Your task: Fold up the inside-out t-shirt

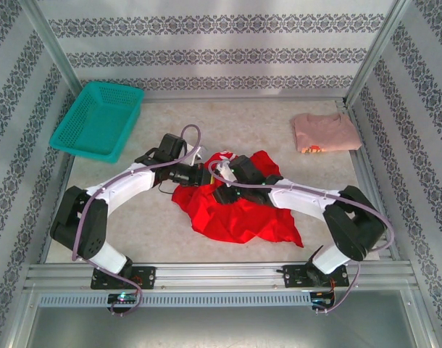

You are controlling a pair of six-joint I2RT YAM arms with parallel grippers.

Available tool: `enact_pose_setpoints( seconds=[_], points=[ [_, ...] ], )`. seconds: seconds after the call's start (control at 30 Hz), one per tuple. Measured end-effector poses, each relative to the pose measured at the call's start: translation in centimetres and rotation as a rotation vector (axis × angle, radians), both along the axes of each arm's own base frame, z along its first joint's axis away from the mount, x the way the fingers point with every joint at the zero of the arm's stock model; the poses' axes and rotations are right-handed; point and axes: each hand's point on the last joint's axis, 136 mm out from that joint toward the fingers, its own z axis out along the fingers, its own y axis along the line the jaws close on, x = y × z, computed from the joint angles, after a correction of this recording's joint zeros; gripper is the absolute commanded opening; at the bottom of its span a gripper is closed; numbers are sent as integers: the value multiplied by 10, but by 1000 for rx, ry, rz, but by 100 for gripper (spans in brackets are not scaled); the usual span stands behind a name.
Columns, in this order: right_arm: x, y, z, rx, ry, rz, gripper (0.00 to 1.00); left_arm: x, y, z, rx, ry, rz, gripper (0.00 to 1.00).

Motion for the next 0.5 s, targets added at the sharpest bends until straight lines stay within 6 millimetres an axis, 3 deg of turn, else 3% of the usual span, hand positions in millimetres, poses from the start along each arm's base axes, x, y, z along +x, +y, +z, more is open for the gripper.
enact_pose_setpoints(
  seconds=[0.07,0.23,0.3,0.4,0.5],
  points=[
    [4,2,-3,9,1,-10,0,0,0,1,-1,-1,1,0],
    [7,-2,9,53,13,-15,0,6,15,0,52,-17,57,0],
    [2,-4,30,121,31,1,0,12,26,-3,111,-46,101,11],
    [-3,-7,76,295,70,9,0,22,44,-6,220,-110,170,44],
    [-2,-10,116,470,133,1,0,28,64,-2,348,-202,228,57]
  ],
)
